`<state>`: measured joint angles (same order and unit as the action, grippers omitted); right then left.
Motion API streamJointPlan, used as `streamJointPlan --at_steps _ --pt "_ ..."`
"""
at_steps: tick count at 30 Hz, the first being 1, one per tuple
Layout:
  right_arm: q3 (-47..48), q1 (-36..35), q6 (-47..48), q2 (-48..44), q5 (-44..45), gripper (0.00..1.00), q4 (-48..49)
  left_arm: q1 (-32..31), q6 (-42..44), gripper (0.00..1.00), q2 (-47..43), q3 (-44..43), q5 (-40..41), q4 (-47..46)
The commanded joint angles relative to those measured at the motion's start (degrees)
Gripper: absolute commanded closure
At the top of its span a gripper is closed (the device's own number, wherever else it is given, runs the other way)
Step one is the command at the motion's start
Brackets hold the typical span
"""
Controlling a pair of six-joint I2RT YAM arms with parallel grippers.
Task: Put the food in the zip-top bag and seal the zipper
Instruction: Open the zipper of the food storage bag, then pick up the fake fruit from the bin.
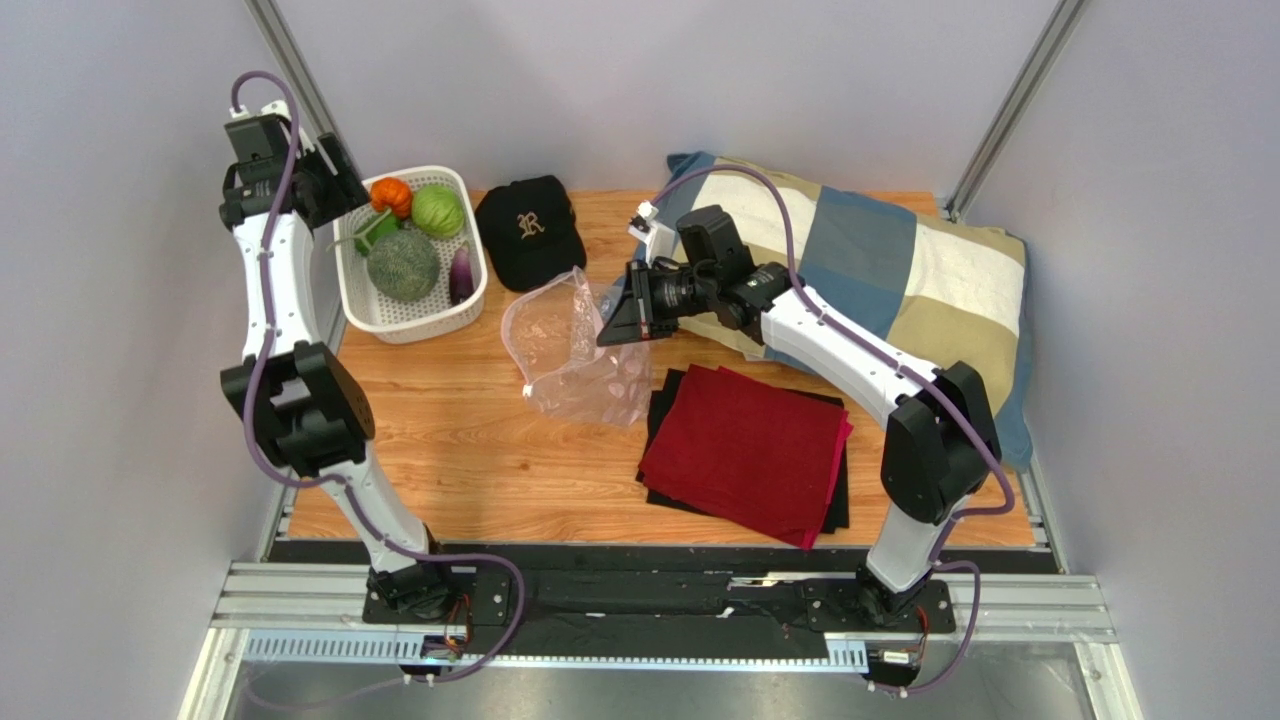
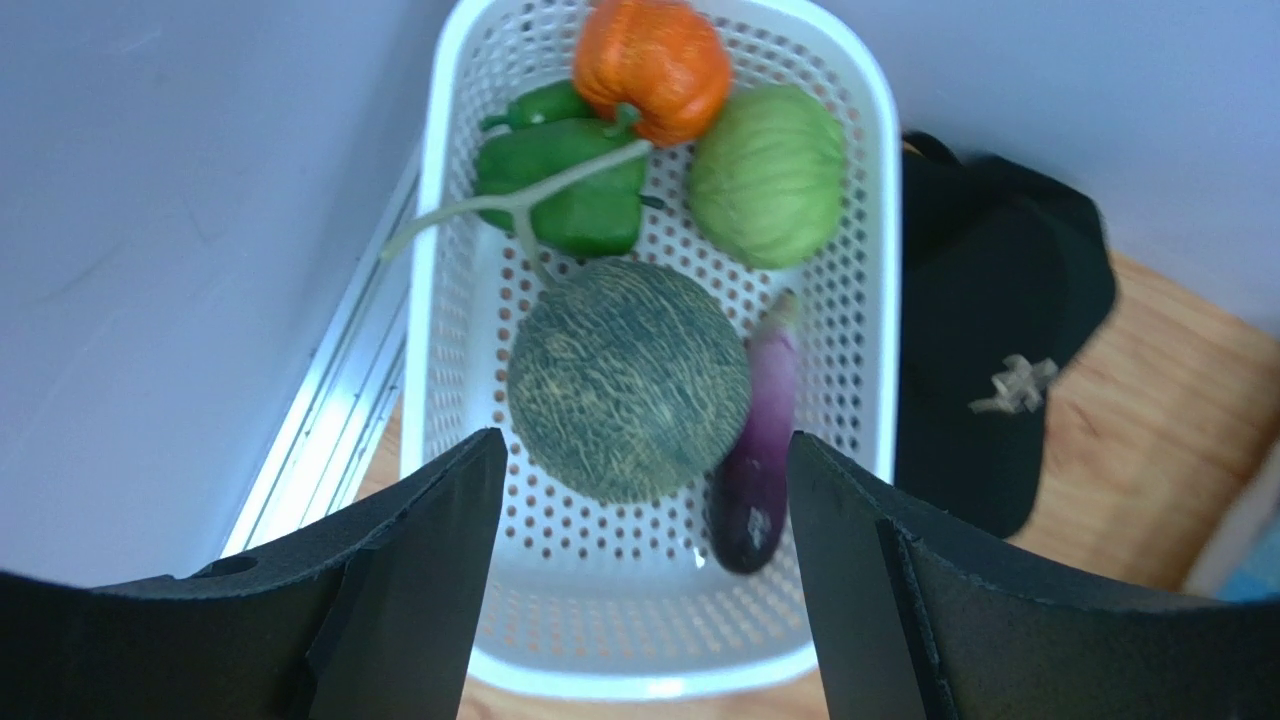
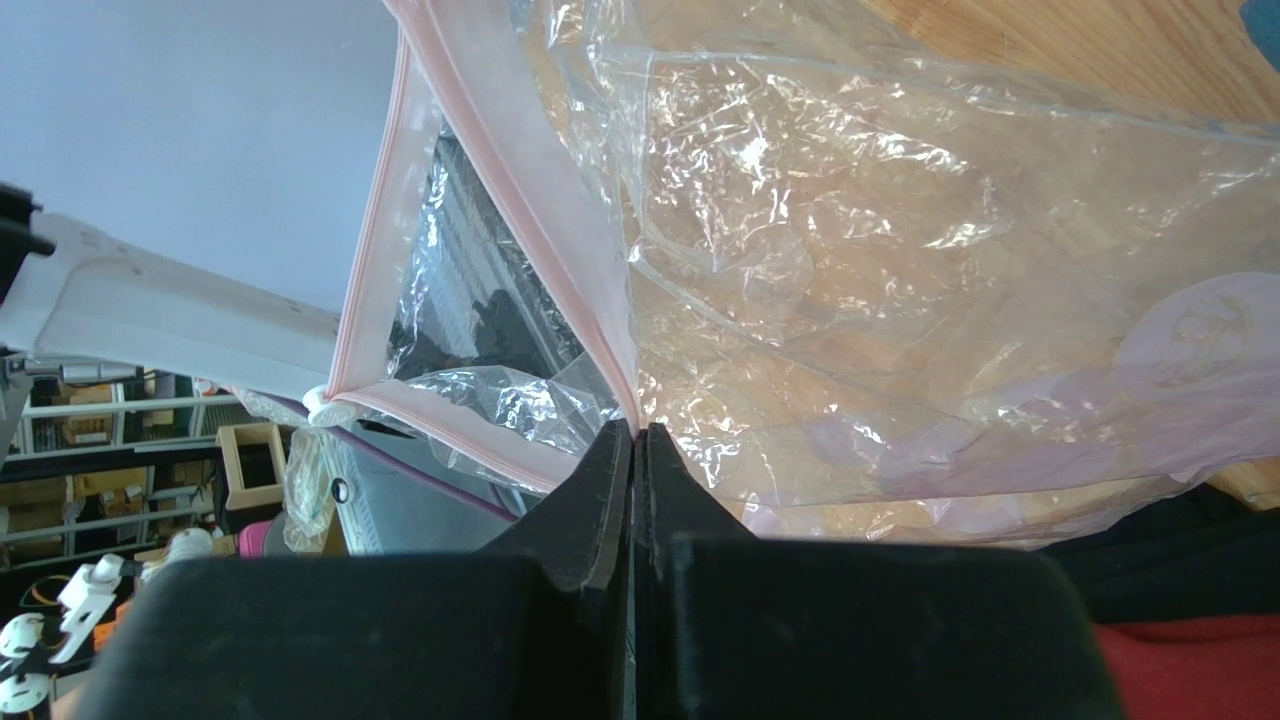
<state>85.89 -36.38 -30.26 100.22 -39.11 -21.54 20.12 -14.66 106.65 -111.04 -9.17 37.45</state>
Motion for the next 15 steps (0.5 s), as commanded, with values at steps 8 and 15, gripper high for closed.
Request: streamJointPlan --at_steps 8,15 --pt "2.3 0.9 -1.1 1.0 -1.1 1.0 3.2 0.4 -7.6 0.24 15.2 -9.0 9.9 -8.6" --pt "1.7 1.2 -2.0 1.2 -1.4 1.0 3.7 0.3 -9.9 0.23 20.9 -9.8 10.4 -7.3"
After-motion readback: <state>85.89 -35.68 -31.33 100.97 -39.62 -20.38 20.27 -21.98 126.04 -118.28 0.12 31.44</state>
